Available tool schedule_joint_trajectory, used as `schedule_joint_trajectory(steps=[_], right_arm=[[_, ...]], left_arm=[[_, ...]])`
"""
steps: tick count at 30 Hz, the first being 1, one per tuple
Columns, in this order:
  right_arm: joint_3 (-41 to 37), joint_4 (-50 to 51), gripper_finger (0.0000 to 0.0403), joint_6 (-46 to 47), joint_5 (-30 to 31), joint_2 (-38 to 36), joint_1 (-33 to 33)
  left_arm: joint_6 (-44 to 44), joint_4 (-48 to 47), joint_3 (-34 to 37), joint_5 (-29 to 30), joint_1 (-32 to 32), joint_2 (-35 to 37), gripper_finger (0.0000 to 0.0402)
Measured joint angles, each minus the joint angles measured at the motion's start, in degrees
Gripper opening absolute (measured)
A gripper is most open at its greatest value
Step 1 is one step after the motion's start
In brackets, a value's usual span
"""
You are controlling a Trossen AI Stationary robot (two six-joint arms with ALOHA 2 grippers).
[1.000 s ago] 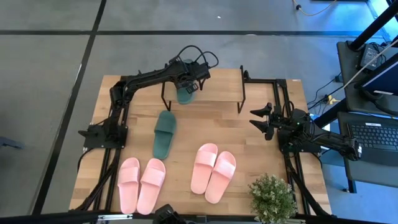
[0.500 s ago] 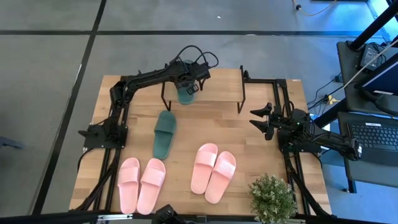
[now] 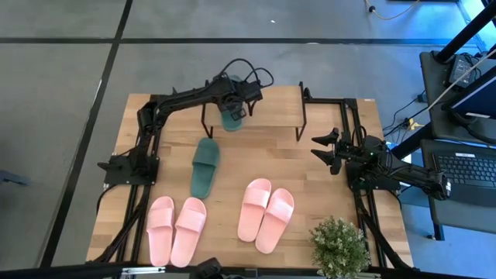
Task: Pick and place slides into the shelf
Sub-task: Put the green slide on the shelf
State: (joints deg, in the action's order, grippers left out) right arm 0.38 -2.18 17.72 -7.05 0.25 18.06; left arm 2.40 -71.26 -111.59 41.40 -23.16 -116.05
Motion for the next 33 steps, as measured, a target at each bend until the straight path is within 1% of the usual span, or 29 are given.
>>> schedule_joint_trajectory(steps=[3,6,9,11,17,26,31,33], right_arm=[[0.00,-0.02,0.0277,0.00,0.00,0.01,0.01],[0.00,-0.01,0.0277,0.05,0.00,0.00,0.02],[0.00,-0.02,0.0277,0.11,0.00,0.02,0.00],[0.00,0.00,0.0277,0.13,0.00,0.01,0.00],[0.00,-0.02,0.0277,0.11,0.00,0.02,0.00],[-0.01,-0.02,0.0277,0.15,0.00,0.01,0.01],[-0.01,-0.02,0.0277,0.17,0.00,0.01,0.01],[0.00,-0.02,0.0277,0.19,0.02,0.00,0.02]], left_arm=[[-1.00,0.04,0.00,-0.09,0.00,0.00,0.0229],[0.05,0.06,0.00,0.93,0.00,0.00,0.0259],[0.18,0.23,0.00,2.38,-0.02,0.00,0.0283],[0.24,0.33,0.00,2.22,-0.02,0.00,0.0292],[1.36,0.49,0.00,-0.51,0.00,0.30,0.0299],[2.16,0.37,0.00,-1.30,0.33,1.69,0.0299],[2.18,-0.24,-0.11,-5.82,1.01,3.02,0.0299],[2.18,-1.23,-0.04,-6.72,1.28,3.19,0.0299]])
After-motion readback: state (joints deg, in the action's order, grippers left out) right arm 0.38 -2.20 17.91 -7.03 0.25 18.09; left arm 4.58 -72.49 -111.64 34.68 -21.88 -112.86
